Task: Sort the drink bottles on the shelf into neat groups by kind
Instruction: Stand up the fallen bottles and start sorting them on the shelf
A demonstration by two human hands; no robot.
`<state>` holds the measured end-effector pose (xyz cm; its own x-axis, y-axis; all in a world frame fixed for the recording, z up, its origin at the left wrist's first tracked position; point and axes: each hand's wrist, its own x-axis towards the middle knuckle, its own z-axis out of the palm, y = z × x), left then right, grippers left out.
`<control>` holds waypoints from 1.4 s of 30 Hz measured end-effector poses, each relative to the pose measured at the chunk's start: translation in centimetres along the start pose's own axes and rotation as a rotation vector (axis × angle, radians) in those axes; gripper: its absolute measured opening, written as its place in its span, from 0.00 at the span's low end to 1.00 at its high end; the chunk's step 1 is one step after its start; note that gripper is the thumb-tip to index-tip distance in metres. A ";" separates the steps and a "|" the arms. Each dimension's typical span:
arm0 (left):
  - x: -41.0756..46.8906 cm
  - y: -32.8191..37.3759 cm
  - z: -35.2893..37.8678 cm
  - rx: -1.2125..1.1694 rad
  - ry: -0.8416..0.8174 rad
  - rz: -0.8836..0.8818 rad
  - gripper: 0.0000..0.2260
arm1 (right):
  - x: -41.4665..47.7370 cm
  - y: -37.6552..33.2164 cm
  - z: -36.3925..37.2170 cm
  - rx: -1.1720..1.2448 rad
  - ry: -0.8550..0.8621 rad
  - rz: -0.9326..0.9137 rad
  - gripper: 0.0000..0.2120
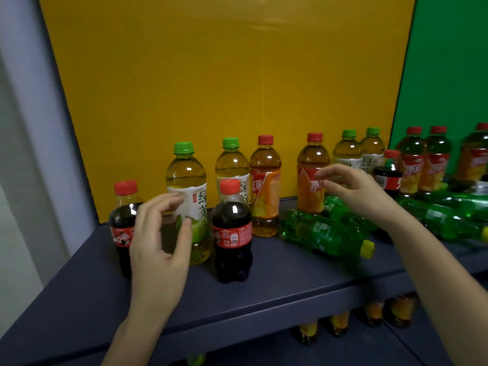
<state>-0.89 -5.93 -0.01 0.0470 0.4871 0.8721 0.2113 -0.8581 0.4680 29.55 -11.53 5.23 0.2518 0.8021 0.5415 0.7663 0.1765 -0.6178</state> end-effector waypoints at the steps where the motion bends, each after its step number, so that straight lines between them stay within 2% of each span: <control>1: -0.1 0.7 0.1 0.011 0.015 0.062 0.11 | -0.4 0.6 -0.9 -0.017 0.012 0.003 0.09; 4: -0.3 3.3 1.4 0.008 -0.044 0.180 0.07 | -1.2 2.8 -3.3 -0.048 0.028 0.005 0.10; 10: -0.6 6.6 8.0 0.060 -0.449 0.241 0.08 | -1.6 7.5 -6.8 -0.202 -0.105 -0.078 0.13; 14: -0.9 6.8 13.6 0.260 -0.653 0.299 0.13 | -0.5 10.1 -8.0 -0.305 -0.223 -0.138 0.14; 18: -1.1 6.4 17.8 0.390 -0.847 0.282 0.25 | 1.5 11.6 -8.2 -0.370 -0.289 -0.142 0.09; 23: -0.6 6.4 20.2 0.612 -0.999 0.199 0.35 | 3.6 11.3 -5.9 -0.501 -0.395 0.055 0.24; 29: 1.1 7.0 21.4 0.688 -1.076 0.171 0.32 | 5.2 9.8 -3.3 -0.597 -0.634 0.251 0.42; 31: 1.4 7.2 21.6 0.711 -1.097 0.164 0.32 | 5.4 9.5 -2.5 -0.585 -0.663 0.312 0.45; 38: 1.6 6.7 20.9 0.690 -1.029 0.164 0.34 | 4.9 10.3 -2.0 -0.377 -0.651 0.388 0.44; 42: 1.8 6.0 19.8 0.542 -0.919 0.084 0.34 | 3.5 10.7 -2.4 -0.200 -0.491 0.335 0.45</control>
<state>19.79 -7.01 1.52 0.7512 0.5591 0.3508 0.5679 -0.8184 0.0880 40.03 -8.19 1.88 0.2328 0.9724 -0.0179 0.8006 -0.2021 -0.5641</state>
